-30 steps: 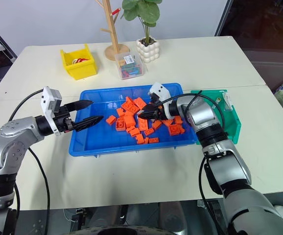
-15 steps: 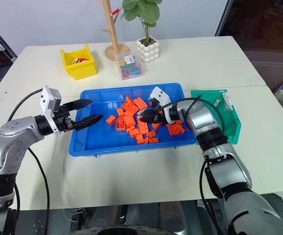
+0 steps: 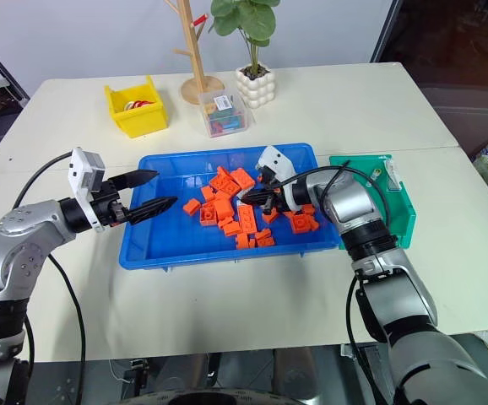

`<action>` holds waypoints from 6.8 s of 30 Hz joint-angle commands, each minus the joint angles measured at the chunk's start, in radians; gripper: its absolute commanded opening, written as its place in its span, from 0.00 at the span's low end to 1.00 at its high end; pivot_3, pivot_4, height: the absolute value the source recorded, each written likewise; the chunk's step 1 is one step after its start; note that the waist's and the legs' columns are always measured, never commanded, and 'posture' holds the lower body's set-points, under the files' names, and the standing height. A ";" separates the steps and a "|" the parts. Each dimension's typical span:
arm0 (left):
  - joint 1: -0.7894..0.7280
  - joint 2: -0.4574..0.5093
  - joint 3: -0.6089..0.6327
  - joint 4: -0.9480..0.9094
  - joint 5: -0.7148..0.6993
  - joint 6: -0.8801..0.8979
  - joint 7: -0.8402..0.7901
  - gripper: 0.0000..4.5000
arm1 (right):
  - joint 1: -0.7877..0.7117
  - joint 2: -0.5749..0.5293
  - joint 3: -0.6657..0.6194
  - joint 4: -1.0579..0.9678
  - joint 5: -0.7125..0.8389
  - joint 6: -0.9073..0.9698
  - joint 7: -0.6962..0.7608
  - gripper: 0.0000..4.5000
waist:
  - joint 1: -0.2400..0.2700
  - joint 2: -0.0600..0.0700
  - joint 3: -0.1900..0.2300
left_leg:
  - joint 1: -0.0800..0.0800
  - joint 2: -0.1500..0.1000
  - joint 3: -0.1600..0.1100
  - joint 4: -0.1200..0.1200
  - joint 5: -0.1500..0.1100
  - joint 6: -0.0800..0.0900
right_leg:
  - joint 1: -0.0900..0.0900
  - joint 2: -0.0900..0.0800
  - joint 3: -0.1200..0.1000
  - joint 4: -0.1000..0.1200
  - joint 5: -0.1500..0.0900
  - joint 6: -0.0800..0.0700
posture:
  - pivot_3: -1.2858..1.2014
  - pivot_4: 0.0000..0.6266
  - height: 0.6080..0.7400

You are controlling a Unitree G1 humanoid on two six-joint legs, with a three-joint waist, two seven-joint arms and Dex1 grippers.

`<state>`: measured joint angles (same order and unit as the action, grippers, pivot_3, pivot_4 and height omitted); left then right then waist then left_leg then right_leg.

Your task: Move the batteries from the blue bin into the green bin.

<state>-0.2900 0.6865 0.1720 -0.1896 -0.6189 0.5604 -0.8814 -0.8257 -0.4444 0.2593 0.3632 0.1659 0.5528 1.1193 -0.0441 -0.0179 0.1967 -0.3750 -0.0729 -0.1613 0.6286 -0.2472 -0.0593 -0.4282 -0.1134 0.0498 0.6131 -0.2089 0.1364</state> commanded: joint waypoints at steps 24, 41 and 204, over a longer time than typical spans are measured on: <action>-0.023 0.039 0.026 -0.052 -0.029 0.014 -0.026 1.00 | -0.097 -0.035 0.117 0.163 -0.250 -0.409 0.061 0.51 | -0.001 0.000 0.000 | 0.000 0.000 0.000 0.000 0.000 0.000 | 0.000 0.000 0.000 0.000 0.000 0.000 | 0.52 0.24 1.00; 0.016 0.113 0.013 -0.126 -0.059 0.075 -0.094 1.00 | -0.138 0.026 0.118 0.330 -0.270 -0.475 0.102 0.01 | -0.003 0.000 0.000 | 0.001 0.000 0.000 -0.001 0.000 0.000 | 0.000 0.000 0.000 0.000 0.000 0.000 | 0.52 0.24 1.00; -0.043 0.105 0.017 -0.057 -0.046 0.058 -0.123 1.00 | -0.052 0.001 0.030 -0.193 0.002 0.180 -0.280 0.99 | 0.001 0.000 0.000 | -0.001 0.001 -0.001 -0.001 0.000 0.000 | -0.001 0.001 0.000 0.000 0.000 0.000 | 0.52 0.24 1.00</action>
<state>-0.3216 0.7906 0.1792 -0.2373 -0.6640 0.6400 -1.0013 -0.8492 -0.4447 0.2891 0.1136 0.2010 0.8141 0.8450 -0.0429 -0.0181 0.1968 -0.3756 -0.0724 -0.1626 0.6273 -0.2469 -0.0598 -0.4294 -0.1124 0.0494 0.6134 -0.2089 0.1360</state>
